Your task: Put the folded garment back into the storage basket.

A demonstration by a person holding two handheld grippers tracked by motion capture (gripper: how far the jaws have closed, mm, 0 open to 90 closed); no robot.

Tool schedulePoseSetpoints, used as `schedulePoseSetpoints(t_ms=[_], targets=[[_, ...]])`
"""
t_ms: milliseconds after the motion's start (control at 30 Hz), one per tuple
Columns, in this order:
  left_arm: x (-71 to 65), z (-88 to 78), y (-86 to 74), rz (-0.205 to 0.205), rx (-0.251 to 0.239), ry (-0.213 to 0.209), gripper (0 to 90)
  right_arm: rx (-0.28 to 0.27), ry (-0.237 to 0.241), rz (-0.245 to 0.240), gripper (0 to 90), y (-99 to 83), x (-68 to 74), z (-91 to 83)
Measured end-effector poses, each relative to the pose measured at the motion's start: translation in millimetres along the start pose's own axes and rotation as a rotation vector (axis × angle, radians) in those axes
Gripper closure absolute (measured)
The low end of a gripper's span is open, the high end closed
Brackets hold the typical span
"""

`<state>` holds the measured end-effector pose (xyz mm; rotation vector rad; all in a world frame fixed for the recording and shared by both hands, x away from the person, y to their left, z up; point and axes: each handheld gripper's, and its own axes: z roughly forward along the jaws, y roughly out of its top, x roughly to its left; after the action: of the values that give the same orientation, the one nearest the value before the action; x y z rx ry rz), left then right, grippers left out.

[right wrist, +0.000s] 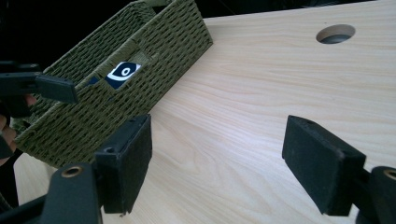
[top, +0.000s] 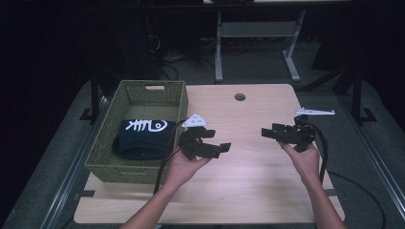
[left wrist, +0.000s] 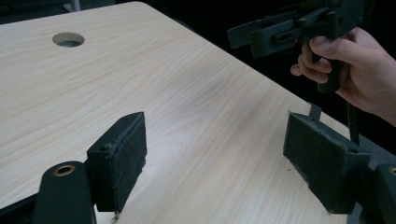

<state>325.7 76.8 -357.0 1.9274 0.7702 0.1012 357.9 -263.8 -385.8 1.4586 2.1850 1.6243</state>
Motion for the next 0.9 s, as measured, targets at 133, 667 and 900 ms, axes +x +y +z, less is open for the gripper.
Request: schedulePoseSetpoints(t_ms=[133,667,900], targets=[[-3.6,7.6,-2.4,0.003,0.009,-0.003,21.0,-0.002,-0.009,0.014,23.8,-5.0,-6.4,-4.0],[-11.1,35.2,-20.9,-0.021,0.031,-0.003,21.2,0.004,-0.034,0.045,23.8,-22.0,-21.2,-13.0],[-14.5,43.7,-32.8,-0.046,0.018,-0.007,21.4,0.002,-0.033,0.056,23.8,-31.6,-26.4,-17.1]])
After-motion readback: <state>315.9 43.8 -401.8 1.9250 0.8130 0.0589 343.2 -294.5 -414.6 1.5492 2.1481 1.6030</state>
